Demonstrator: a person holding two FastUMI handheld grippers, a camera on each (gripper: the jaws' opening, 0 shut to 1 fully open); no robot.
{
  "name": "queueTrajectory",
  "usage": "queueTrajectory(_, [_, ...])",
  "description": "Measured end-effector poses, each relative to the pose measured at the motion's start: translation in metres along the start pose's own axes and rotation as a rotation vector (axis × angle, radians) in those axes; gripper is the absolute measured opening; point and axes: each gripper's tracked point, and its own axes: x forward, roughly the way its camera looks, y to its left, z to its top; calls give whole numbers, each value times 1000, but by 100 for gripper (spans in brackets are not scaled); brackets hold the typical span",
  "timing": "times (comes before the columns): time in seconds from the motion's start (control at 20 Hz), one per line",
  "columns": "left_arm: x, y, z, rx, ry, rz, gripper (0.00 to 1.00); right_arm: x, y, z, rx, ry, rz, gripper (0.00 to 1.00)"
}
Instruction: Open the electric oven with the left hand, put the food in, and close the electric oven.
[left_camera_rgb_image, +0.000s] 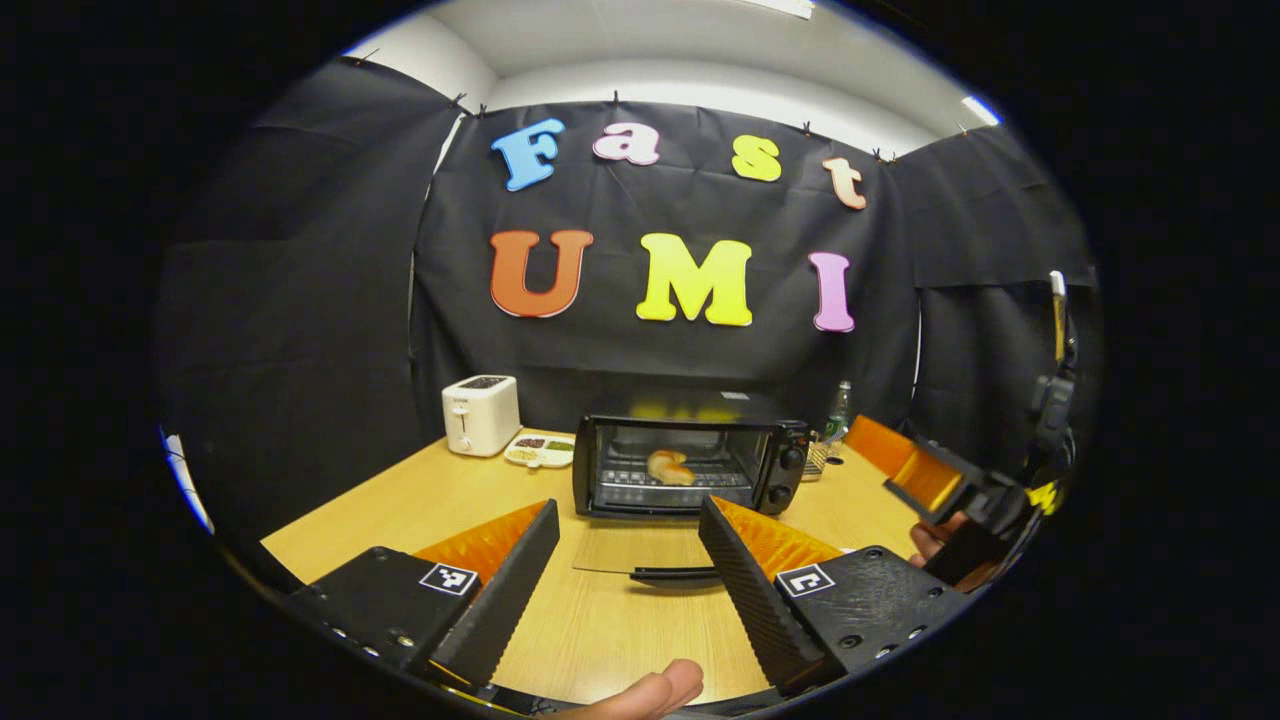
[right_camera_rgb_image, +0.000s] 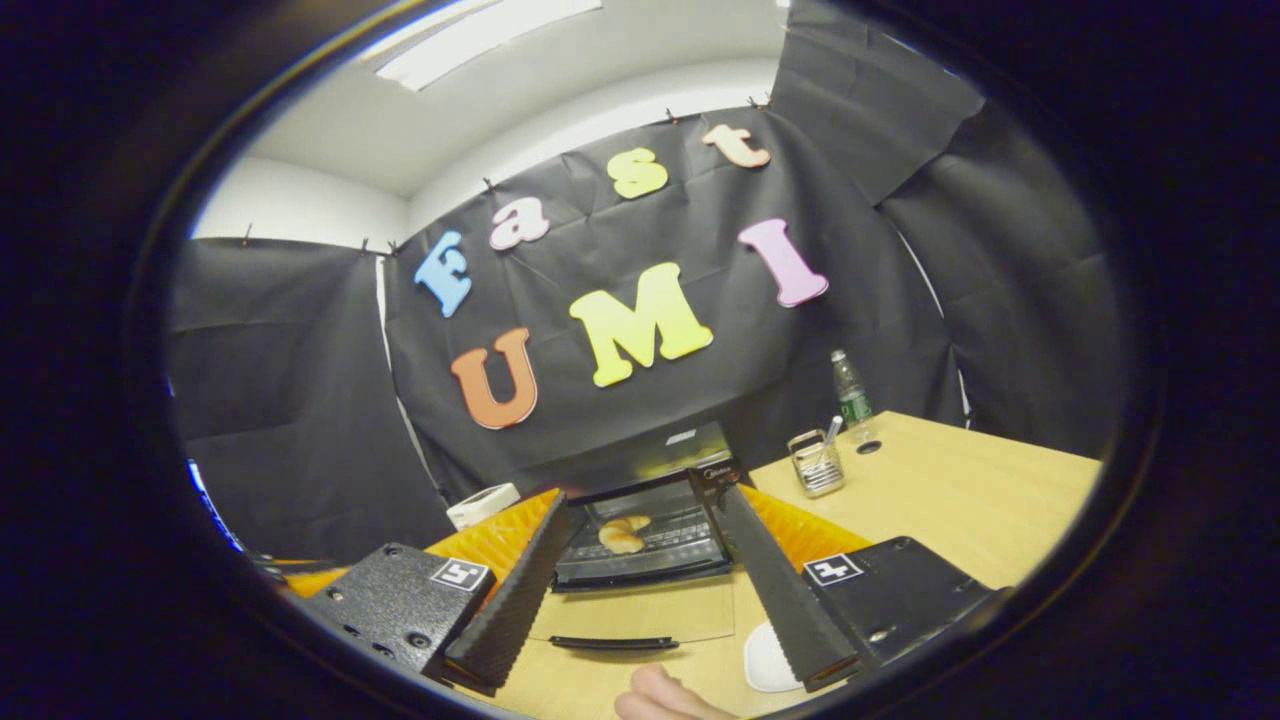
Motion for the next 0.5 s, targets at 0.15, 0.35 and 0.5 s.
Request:
queueTrajectory(0.15, [23,-20,-31,15,60,-29,93,-26,0,22,-65,-44,24,95])
queueTrajectory(0.35, [53,-38,-77,19,165,-51,93,-54,-7,38,-162,-54,24,94])
queueTrajectory(0.5, [65,-43,-110,24,246,-58,94,-68,-10,53,-144,-73,44,95])
